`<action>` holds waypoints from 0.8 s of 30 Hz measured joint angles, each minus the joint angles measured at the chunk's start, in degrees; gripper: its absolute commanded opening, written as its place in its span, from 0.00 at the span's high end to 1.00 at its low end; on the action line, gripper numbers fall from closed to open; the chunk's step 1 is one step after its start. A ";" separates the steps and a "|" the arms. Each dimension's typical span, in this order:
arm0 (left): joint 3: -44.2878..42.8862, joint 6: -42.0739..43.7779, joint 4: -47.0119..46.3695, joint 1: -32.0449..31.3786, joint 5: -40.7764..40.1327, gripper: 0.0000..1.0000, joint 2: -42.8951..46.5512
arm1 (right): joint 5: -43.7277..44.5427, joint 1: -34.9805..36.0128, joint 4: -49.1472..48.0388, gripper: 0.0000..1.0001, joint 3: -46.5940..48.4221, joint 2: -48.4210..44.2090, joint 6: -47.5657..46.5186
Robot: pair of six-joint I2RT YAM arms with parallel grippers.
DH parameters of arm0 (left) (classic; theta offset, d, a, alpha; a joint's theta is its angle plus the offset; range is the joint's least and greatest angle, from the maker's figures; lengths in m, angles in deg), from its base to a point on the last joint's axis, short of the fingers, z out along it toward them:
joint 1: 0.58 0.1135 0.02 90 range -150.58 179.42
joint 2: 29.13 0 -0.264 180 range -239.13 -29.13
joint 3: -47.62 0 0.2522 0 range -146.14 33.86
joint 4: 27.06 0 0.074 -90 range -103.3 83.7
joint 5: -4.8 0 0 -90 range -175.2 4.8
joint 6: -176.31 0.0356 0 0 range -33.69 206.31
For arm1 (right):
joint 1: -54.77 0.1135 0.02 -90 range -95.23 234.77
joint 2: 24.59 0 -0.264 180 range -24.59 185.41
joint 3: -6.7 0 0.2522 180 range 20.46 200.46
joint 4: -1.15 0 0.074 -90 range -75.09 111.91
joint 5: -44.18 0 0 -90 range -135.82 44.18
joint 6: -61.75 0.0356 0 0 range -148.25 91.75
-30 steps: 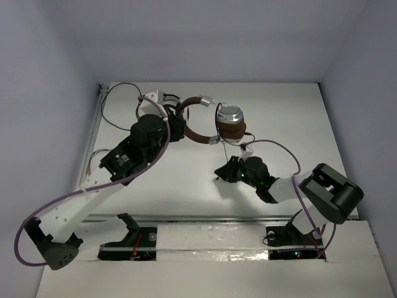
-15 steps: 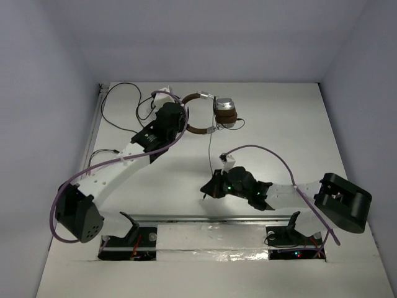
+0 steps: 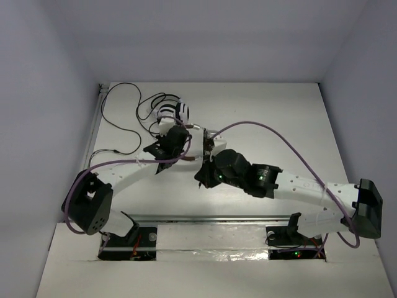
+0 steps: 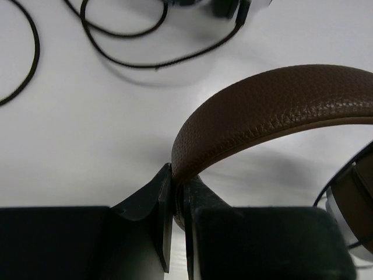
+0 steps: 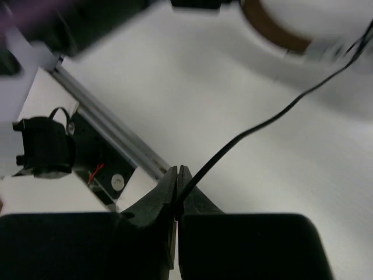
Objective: Wrap the headphones
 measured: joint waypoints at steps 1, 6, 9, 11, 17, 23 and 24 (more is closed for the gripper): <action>1.49 -0.02 0.09 -0.57 -0.02 1.00 0.02 | 1.64 -0.04 1.53 1.00 2.38 0.48 -1.44; 5.92 -0.48 1.29 -5.44 0.11 1.00 1.95 | 7.28 -2.36 5.01 1.00 9.90 5.49 -7.37; 7.52 -0.90 2.14 -7.85 0.39 1.00 4.83 | 8.81 -5.95 5.22 1.00 10.73 7.98 -9.84; 8.61 -1.25 2.62 -8.20 0.55 1.00 6.86 | 9.25 -8.87 5.11 1.00 10.71 8.63 -10.49; 11.43 -2.38 3.23 -8.28 3.69 1.00 11.80 | 9.03 -16.26 0.55 1.00 10.10 8.70 -9.38; 11.85 -3.56 3.48 -9.31 6.60 1.00 12.46 | 6.71 -18.18 -4.70 1.00 9.01 9.18 -4.98; 11.85 -3.74 3.48 -9.55 7.04 1.00 12.52 | 6.60 -18.51 -5.57 1.00 9.01 9.62 -4.24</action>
